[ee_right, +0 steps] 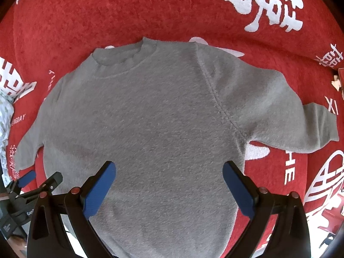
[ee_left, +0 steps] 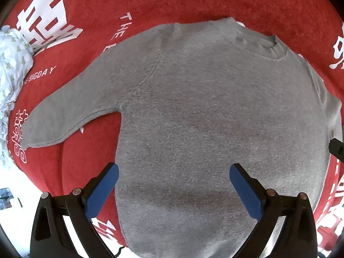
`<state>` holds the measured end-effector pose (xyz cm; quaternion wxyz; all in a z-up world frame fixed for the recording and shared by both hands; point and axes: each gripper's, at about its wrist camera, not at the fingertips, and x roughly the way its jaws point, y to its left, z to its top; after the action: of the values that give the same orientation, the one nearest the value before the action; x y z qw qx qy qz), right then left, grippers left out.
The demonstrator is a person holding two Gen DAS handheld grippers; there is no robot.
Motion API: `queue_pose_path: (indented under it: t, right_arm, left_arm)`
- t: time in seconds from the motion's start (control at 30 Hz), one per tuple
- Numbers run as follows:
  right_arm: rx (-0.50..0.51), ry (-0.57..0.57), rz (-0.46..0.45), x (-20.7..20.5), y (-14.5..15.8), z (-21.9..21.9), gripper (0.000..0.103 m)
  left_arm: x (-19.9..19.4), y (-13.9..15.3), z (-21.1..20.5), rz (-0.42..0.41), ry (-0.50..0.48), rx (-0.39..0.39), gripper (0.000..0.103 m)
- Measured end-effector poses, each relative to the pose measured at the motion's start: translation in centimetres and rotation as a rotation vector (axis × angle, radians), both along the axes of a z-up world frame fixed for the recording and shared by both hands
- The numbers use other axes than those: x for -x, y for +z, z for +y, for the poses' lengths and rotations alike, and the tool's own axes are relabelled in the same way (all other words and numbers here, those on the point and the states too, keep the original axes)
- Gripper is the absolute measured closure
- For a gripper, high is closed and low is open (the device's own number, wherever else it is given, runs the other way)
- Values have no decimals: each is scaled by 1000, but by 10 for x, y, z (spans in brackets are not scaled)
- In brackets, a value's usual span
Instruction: Fold small clothes
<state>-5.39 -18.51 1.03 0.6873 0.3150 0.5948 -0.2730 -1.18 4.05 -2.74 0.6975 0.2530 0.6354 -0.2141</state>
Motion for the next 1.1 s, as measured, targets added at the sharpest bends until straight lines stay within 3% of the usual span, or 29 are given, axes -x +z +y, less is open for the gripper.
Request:
queue_pose_path:
  t: [0.17, 0.3, 0.47, 0.73, 0.97, 1.1]
  right_arm:
    - [3, 8, 3, -4, 2, 5, 3]
    - [-2, 22, 3, -11, 2, 11, 3]
    - [-2, 78, 12, -26, 1, 29, 3]
    - [-42, 188, 13, -60, -10, 82, 3]
    - [-76, 269, 17, -84, -20, 122, 3]
    - [-83, 297, 19, -95, -22, 137, 3]
  left_arm:
    - [-5, -3, 4, 9, 13, 13, 0]
    - [-16, -5, 15, 53, 62, 79, 0]
    - [-55, -8, 66, 114, 247, 221, 0]
    - [-125, -31, 191, 12, 533, 313, 0]
    - [-167, -85, 246, 153, 731, 514, 0]
    - [-172, -90, 252, 180, 785, 626, 0]
